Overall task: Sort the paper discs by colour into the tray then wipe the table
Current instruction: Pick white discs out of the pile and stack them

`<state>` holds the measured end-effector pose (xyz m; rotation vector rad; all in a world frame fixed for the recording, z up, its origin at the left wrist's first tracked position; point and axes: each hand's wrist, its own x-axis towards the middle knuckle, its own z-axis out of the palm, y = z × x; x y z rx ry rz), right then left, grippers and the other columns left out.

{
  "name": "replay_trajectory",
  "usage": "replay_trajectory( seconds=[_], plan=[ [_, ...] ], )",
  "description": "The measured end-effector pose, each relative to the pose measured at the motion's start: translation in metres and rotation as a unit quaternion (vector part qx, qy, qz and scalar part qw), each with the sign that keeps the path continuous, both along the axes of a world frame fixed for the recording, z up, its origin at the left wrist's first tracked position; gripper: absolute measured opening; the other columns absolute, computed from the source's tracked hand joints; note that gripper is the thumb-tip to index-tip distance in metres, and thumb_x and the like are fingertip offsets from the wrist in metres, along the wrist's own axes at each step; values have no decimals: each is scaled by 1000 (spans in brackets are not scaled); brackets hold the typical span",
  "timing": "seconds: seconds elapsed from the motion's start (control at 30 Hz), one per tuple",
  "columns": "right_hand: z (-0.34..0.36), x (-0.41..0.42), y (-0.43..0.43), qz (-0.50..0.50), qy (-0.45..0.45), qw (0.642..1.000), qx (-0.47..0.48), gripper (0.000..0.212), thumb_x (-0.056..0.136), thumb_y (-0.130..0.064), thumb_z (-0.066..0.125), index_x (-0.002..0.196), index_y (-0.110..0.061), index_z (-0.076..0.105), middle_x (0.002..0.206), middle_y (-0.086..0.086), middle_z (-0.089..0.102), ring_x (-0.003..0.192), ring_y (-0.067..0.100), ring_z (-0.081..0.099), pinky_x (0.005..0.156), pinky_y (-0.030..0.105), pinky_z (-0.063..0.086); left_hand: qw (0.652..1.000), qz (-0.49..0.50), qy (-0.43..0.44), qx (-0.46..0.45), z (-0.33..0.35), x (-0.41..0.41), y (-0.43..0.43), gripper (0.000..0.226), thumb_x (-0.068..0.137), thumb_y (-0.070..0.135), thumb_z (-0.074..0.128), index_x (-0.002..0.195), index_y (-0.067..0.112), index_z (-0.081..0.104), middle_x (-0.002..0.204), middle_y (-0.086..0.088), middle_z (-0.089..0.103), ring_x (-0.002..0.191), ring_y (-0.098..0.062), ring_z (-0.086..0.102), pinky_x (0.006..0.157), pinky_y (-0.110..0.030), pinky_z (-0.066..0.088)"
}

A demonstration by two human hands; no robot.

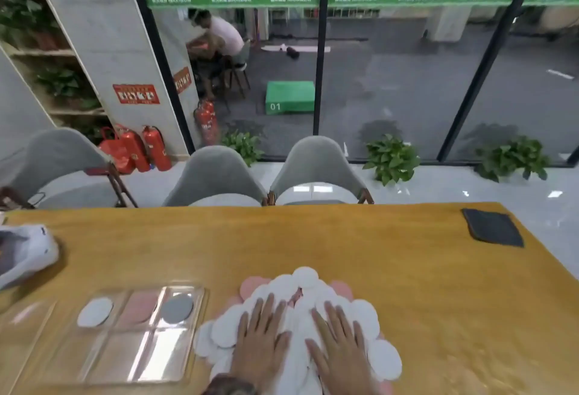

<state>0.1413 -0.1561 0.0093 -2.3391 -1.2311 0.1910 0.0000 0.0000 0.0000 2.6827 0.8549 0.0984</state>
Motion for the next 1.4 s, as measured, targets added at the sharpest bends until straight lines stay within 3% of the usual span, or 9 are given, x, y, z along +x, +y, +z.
replay_trajectory(
  seconds=[0.03,0.1,0.2,0.3,0.6,0.7,0.87,1.13,1.4],
  plan=[
    [10,3,-2,11,-9,998,-62,58,102,-65,26,157,-46,30,168,-14,22,153,13,25,116,43,20,1000,31,1,1,-2,2,2,60,108,57,14,160,33,31,169,6,31,157,-14,14,123,-39,5],
    [1,1,-9,21,-45,996,-69,60,103,-67,18,160,-48,16,170,-17,2,158,10,3,123,44,7,999,45,26,8,5,-6,0,60,108,56,10,162,34,26,168,5,32,155,-15,18,123,-38,3],
    [12,-3,-3,28,-14,995,-94,59,104,-65,14,159,-50,0,167,-22,-19,153,4,-23,126,44,-5,999,29,33,13,15,-4,-2,67,103,62,-2,165,39,7,173,12,-2,159,-12,-2,125,-38,-10],
    [19,-3,-6,23,-5,995,-96,59,105,-63,16,159,-50,-1,166,-23,-21,151,2,-27,127,45,-7,999,40,28,5,19,-6,-7,70,95,62,-7,162,43,-8,167,19,-25,156,-8,-22,125,-40,-14],
    [14,-3,1,19,29,998,-57,74,92,-72,12,160,-43,20,169,-20,0,155,2,-12,126,40,-6,999,14,3,-40,18,-11,1,71,95,68,5,163,46,3,169,23,-17,155,-1,-21,127,-37,-10],
    [13,-10,0,51,-3,998,-22,71,93,-69,17,156,-40,32,169,-17,12,156,5,0,128,41,0,1000,-7,-5,-29,27,-17,-1,65,103,68,20,162,43,17,172,20,-2,158,-3,-9,130,-38,0],
    [11,-25,-7,104,-93,990,19,62,97,-63,33,146,-29,52,159,-5,41,148,15,31,122,39,26,998,-17,-20,57,36,-35,-14,57,105,59,35,158,39,33,169,15,20,155,-8,17,123,-34,19],
    [14,-51,-32,90,-137,986,-22,57,99,-58,46,143,-22,49,148,-2,48,137,24,43,107,44,37,992,-48,-99,60,25,-56,-28,41,107,49,43,131,25,65,140,4,57,131,-19,51,111,-48,41],
    [-1,-68,-54,96,-106,986,87,40,99,-38,62,128,-10,66,138,6,59,129,29,51,109,48,41,973,-87,-212,40,18,-89,-37,28,96,35,72,120,21,76,141,-1,59,131,-15,53,110,-30,38]
  ],
)
